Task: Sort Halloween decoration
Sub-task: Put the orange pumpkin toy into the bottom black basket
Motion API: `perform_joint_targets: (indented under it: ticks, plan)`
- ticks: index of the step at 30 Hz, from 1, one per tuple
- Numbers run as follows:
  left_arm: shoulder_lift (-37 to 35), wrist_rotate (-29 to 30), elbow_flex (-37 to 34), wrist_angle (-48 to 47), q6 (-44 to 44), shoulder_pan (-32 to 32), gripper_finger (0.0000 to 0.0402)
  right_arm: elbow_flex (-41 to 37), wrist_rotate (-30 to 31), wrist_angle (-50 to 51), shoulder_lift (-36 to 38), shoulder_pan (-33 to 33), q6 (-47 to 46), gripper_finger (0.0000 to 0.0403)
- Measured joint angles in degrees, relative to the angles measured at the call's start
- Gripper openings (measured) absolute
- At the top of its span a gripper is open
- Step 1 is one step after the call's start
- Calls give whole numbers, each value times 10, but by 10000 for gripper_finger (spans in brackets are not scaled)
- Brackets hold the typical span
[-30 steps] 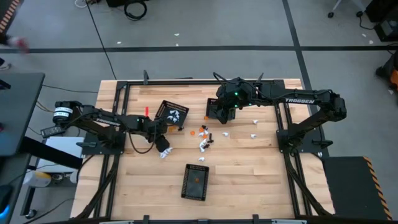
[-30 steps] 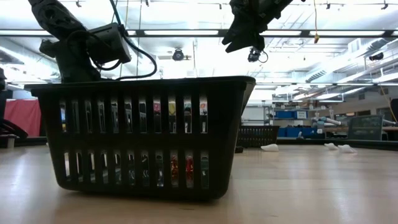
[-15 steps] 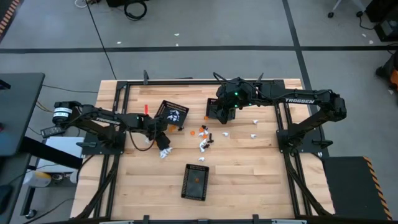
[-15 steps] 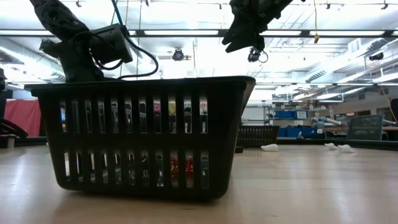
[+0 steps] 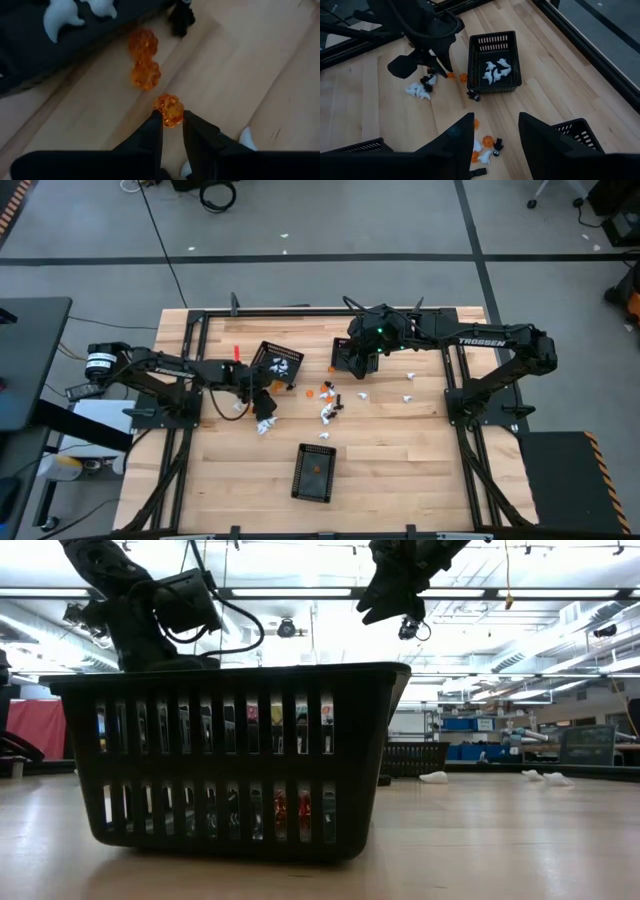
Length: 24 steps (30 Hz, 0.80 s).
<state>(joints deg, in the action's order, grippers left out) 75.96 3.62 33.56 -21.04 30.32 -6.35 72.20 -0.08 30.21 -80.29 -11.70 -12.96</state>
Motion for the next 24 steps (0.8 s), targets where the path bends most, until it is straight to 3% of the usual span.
perform_joint_targets:
  ticks: [6, 13, 19, 24]
  plan:
    - [0, 1, 6, -7, 3, 0, 77, 0, 0, -2, 0, 0, -1, 160]
    - [-7, 2, 74, -30, -42, -6, 55, 0, 0, -2, 0, 0, -1, 160]
    - [-7, 62, 119, -34, -69, -54, 50, 0, 0, -3, 0, 0, -1, 160]
    - [-5, -7, 130, -40, -97, -84, 50, 0, 0, -3, 0, 0, -1, 160]
